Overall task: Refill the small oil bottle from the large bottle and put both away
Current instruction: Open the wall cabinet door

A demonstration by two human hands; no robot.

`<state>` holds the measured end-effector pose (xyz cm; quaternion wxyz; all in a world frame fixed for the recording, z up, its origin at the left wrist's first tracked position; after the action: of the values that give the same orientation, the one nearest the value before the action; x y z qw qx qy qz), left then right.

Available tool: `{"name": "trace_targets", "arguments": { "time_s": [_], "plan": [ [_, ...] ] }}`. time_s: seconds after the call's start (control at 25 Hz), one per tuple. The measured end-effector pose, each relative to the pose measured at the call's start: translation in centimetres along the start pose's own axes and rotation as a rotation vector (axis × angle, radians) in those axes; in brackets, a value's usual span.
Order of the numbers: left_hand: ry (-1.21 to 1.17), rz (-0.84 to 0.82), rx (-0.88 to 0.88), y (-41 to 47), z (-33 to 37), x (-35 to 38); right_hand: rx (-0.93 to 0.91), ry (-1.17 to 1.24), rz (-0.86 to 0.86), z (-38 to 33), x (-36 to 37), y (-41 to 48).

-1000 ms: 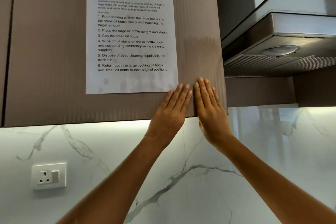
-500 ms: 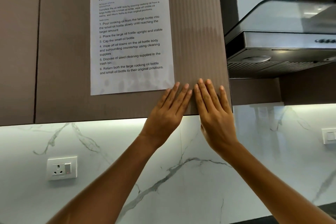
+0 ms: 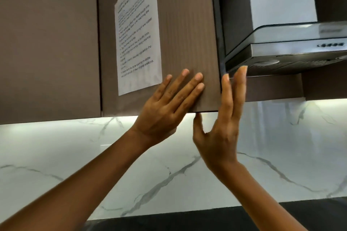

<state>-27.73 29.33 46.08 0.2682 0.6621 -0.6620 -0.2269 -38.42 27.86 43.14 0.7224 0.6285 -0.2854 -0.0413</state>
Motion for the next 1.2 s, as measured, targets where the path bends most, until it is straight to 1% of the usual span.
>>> {"name": "trace_targets", "arguments": {
  "time_s": [0.08, 0.16, 0.24, 0.36, 0.48, 0.56, 0.72, 0.88, 1.04, 1.2],
  "plan": [
    [-0.039, 0.038, 0.009, 1.2, 0.6, -4.2, 0.045, 0.157, -0.005, -2.9, -0.2, 0.1],
    [-0.059, 0.001, 0.071, 2.6, 0.4, -8.4, 0.118, 0.293, -0.006, -5.8, -0.1, 0.0],
    [0.012, -0.116, 0.213, 3.5, -0.1, -11.7, 0.163, 0.380, -0.004, -8.4, 0.2, -0.1],
    [0.110, -0.334, 0.376, 3.2, -2.0, -15.6, 0.223, 0.573, -0.064, -11.9, 1.5, -0.4],
    [0.207, -0.485, 0.452, 2.4, -3.7, -18.7, 0.271, 0.685, -0.132, -15.1, 3.0, -0.8],
    [0.260, -0.561, 0.481, 1.9, -4.5, -20.6, 0.265, 0.722, -0.166, -17.3, 3.8, -1.2],
    [0.341, -0.694, 0.487, 0.9, -6.1, -23.6, 0.230, 0.778, -0.257, -21.2, 5.7, -1.7],
    [0.411, -0.790, 0.425, -1.2, -8.0, -26.0, 0.222, 0.826, -0.317, -24.2, 8.0, -2.6],
    [0.413, -0.850, 0.303, -3.8, -9.7, -28.3, 0.120, 0.773, -0.352, -26.7, 10.5, -3.5],
    [0.389, -0.909, 0.263, -6.8, -11.5, -30.4, 0.046, 0.697, -0.365, -28.8, 12.6, -4.5]
  ]
}}
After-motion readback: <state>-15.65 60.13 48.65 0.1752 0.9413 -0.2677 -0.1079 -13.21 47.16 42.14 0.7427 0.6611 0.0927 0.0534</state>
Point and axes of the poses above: each hand's wrist, its own y-axis towards the middle knuckle, its own x-axis out of the palm, z = x × y, the point moved 6 cm from there along y, towards the middle knuckle, and after that the axes turned 9 degrees about -y, right-handed, at the moved point
